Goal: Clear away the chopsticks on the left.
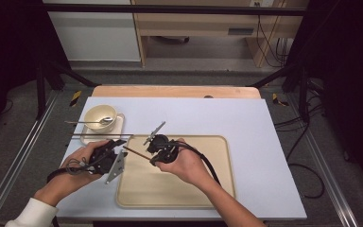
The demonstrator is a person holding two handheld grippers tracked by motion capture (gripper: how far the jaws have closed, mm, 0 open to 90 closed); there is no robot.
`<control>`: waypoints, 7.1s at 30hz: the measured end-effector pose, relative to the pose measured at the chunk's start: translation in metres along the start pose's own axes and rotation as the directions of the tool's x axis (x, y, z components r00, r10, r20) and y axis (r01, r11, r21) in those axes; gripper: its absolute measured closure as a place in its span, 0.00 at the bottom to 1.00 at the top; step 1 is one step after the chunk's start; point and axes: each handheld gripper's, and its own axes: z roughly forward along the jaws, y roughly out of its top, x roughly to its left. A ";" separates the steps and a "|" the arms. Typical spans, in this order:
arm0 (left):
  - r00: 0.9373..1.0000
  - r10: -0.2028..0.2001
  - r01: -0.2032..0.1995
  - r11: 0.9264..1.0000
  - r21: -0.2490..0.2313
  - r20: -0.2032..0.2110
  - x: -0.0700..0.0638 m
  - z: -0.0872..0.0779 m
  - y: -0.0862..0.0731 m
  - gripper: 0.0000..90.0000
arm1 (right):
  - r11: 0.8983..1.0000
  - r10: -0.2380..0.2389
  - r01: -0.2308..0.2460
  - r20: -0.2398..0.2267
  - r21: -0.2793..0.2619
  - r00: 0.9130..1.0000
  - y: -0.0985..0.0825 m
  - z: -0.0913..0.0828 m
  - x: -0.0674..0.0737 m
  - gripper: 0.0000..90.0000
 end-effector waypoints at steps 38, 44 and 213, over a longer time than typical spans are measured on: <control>0.675 -0.719 0.689 0.694 -0.208 -0.163 -0.040 -0.023 -0.051 0.33 | 0.967 0.253 -0.254 0.076 0.002 0.964 0.009 0.061 -0.024 0.92; 0.638 -0.749 0.712 0.662 -0.232 -0.180 -0.041 -0.025 -0.056 0.33 | 0.969 0.247 -0.246 0.066 -0.020 0.967 0.008 0.057 -0.022 0.95; 0.351 -0.927 0.858 0.375 -0.352 -0.132 -0.052 -0.047 -0.088 0.21 | 0.958 0.197 -0.244 -0.273 -0.153 0.942 -0.036 0.067 0.028 1.00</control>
